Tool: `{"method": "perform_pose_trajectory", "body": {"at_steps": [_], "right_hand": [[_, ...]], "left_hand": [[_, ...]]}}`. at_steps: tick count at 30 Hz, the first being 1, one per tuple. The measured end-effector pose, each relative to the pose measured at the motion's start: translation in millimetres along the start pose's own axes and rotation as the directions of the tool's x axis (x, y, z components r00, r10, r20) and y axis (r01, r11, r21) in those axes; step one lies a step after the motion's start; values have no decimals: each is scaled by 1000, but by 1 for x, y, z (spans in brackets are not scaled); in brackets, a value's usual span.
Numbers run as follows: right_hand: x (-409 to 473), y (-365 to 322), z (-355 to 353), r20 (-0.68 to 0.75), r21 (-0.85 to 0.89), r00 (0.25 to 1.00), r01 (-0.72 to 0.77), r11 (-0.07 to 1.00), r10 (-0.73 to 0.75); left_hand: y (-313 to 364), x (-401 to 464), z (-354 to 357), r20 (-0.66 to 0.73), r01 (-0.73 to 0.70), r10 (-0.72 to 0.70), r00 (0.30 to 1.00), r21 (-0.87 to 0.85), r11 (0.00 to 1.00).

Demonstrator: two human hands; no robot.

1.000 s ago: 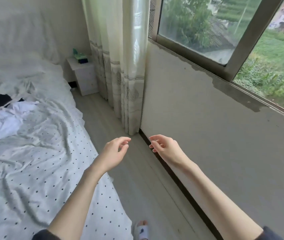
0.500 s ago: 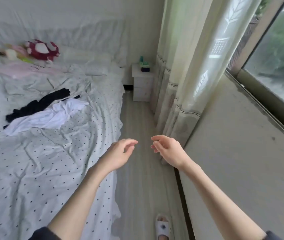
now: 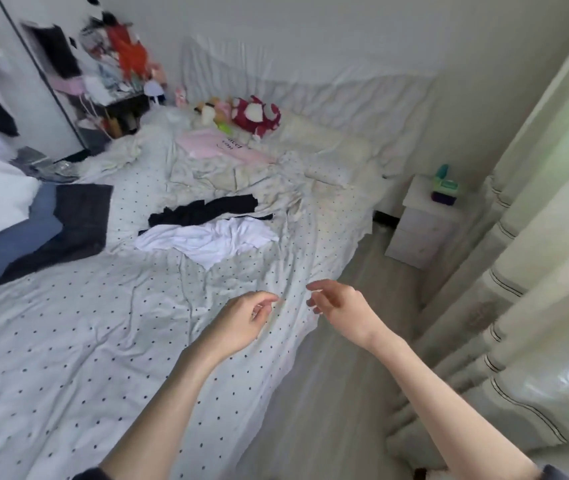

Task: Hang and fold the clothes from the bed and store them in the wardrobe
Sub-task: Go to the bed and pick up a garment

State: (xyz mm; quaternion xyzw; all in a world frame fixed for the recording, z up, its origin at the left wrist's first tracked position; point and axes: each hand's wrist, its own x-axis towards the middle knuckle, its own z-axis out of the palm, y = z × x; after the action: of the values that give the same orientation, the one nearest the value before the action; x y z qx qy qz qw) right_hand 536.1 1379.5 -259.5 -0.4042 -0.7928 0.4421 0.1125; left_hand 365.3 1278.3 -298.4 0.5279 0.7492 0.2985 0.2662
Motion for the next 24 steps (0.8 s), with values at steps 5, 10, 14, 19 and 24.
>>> {"method": "perform_pose_trajectory", "body": {"at_steps": [5, 10, 14, 19, 24], "right_hand": [[113, 8, -1, 167, -12, 985, 41, 999, -39], [248, 11, -4, 256, -42, 965, 73, 996, -60], [342, 11, 0, 309, -61, 950, 53, 997, -31], [463, 24, 12, 340, -77, 940, 18, 997, 9], [593, 51, 42, 409, -254, 912, 161, 954, -45]], "left_hand": [[-36, 81, -12, -36, 119, -118, 992, 7, 993], [-80, 191, -34, -92, 222, -226, 970, -57, 973], [-112, 257, -54, -107, 302, -308, 945, -64, 951], [-158, 345, -68, -166, 412, -417, 894, -68, 909], [-213, 425, -49, -206, 515, -530, 823, -123, 848]]}}
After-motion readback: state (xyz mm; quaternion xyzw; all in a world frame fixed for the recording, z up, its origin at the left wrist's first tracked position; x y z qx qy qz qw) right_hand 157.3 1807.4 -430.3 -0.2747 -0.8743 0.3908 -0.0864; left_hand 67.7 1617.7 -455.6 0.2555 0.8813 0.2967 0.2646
